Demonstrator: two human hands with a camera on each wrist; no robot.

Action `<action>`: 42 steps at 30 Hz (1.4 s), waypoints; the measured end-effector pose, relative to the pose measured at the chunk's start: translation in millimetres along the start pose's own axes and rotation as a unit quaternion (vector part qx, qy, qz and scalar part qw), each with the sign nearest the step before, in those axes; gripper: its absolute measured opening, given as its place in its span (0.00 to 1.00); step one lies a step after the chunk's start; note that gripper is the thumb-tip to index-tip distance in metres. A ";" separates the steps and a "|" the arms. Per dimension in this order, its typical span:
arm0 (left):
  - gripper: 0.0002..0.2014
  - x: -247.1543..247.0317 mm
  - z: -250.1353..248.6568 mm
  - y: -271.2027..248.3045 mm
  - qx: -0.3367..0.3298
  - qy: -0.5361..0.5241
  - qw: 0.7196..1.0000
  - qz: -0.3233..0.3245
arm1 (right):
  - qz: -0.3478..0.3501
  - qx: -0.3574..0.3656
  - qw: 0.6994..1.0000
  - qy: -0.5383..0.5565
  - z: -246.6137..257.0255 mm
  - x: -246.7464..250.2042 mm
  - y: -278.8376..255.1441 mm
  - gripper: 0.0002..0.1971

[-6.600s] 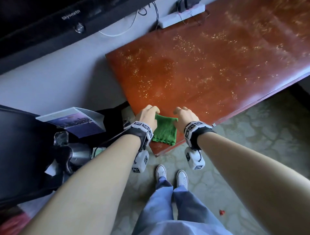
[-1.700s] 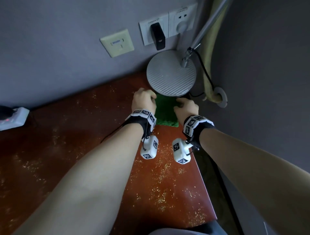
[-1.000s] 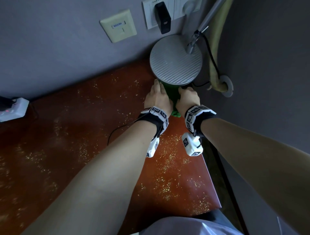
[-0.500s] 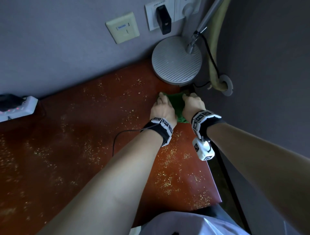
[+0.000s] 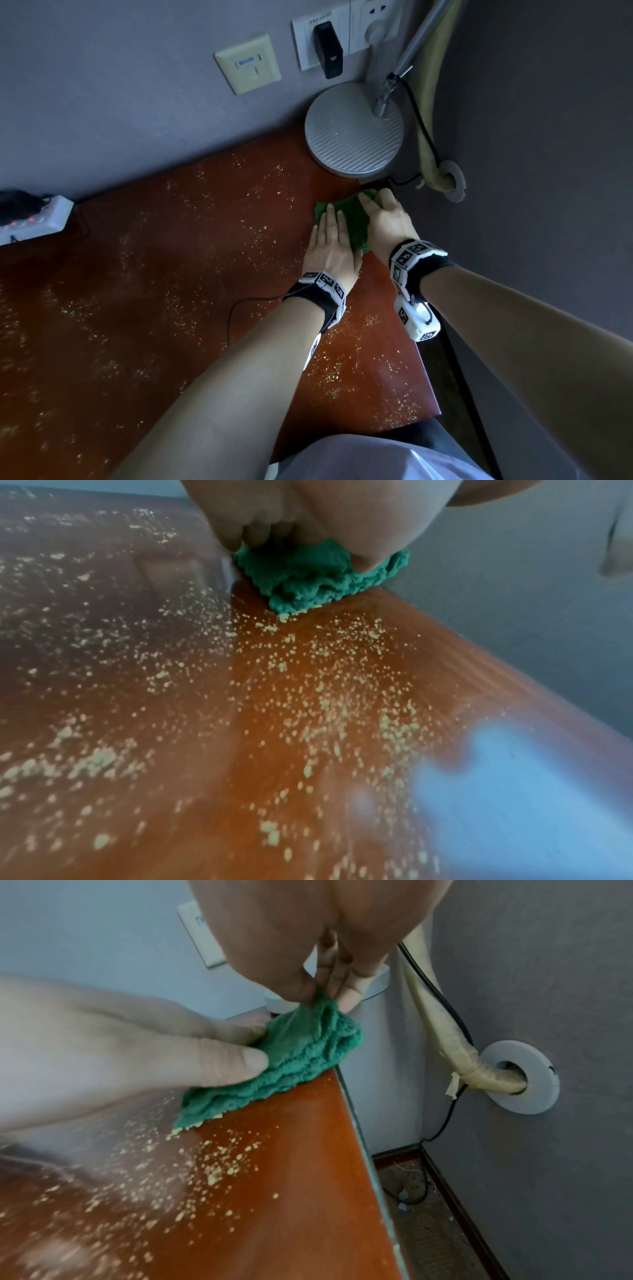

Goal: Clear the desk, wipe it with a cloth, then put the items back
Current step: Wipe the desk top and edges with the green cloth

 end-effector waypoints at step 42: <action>0.41 63.3 137.4 168.7 0.002 0.059 0.995 0.081 | 0.076 0.057 0.991 -0.095 120.2 -32.9 140.2 0.27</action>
Point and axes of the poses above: each hand's wrist, its own y-axis towards the middle knuckle, its own x-axis out of the back of the hand, z = x × y, the point moved 6 cm from there along y, towards the middle knuckle, and after that the axes turned 8 degrees about -z, right-handed, at the moved point
